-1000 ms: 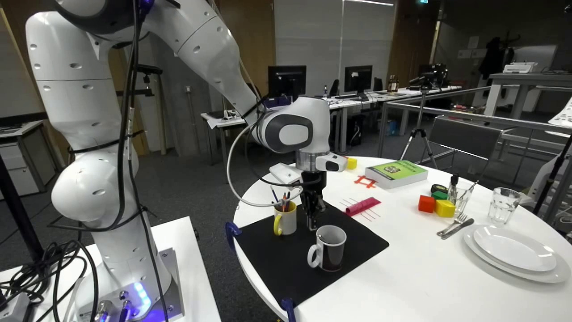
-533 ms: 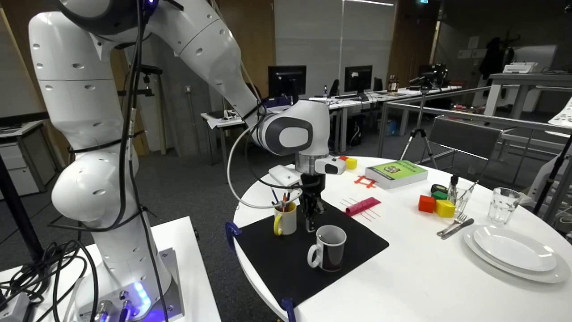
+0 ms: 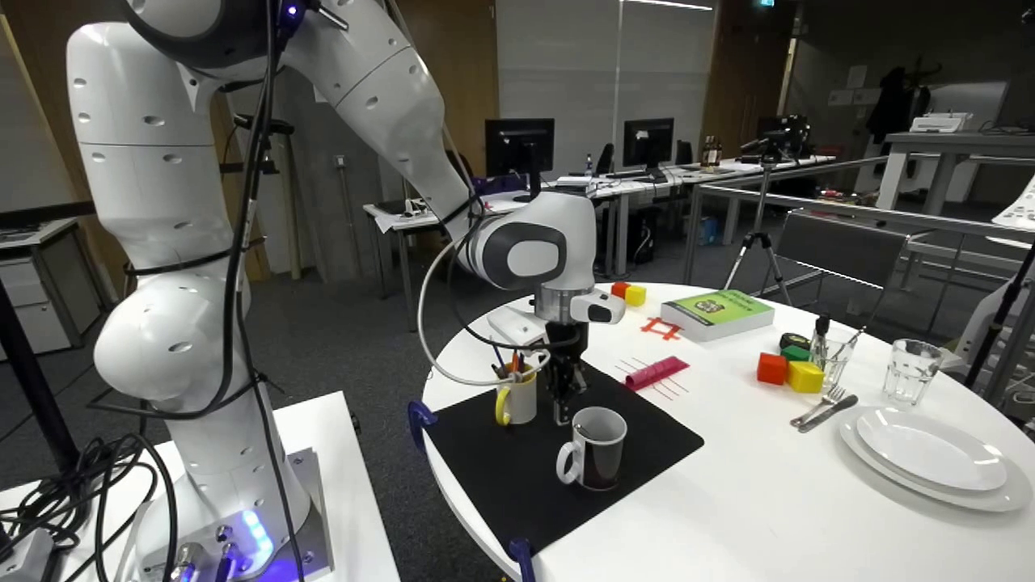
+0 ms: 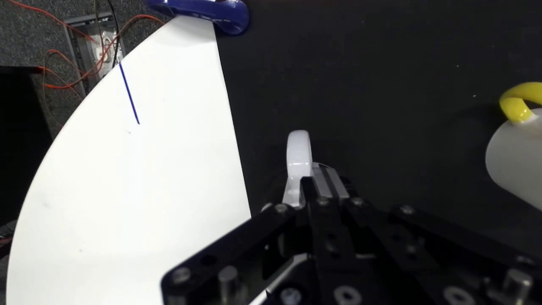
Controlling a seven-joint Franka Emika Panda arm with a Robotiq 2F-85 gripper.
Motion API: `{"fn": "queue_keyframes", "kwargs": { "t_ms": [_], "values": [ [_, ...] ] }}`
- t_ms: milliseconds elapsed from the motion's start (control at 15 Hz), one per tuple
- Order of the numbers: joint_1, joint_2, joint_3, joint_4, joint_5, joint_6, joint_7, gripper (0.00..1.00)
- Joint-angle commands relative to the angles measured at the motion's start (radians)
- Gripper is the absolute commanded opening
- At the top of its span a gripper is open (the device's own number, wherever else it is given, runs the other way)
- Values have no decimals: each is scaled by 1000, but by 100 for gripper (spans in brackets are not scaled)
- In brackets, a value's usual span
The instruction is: Move the pen from the right cup to the left cup
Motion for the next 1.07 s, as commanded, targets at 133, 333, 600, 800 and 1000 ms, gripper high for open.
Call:
{"fn": "queue_keyframes", "kwargs": {
  "t_ms": [133, 333, 600, 800, 1000],
  "values": [
    [-5, 40, -1, 15, 19, 48, -41, 0],
    [-6, 50, -2, 19, 19, 45, -47, 0],
    [-9, 56, -5, 23, 19, 47, -49, 0],
    [-11, 65, -8, 29, 20, 43, -51, 0],
    [-12, 79, -10, 36, 16, 43, -47, 0]
  ]
}}
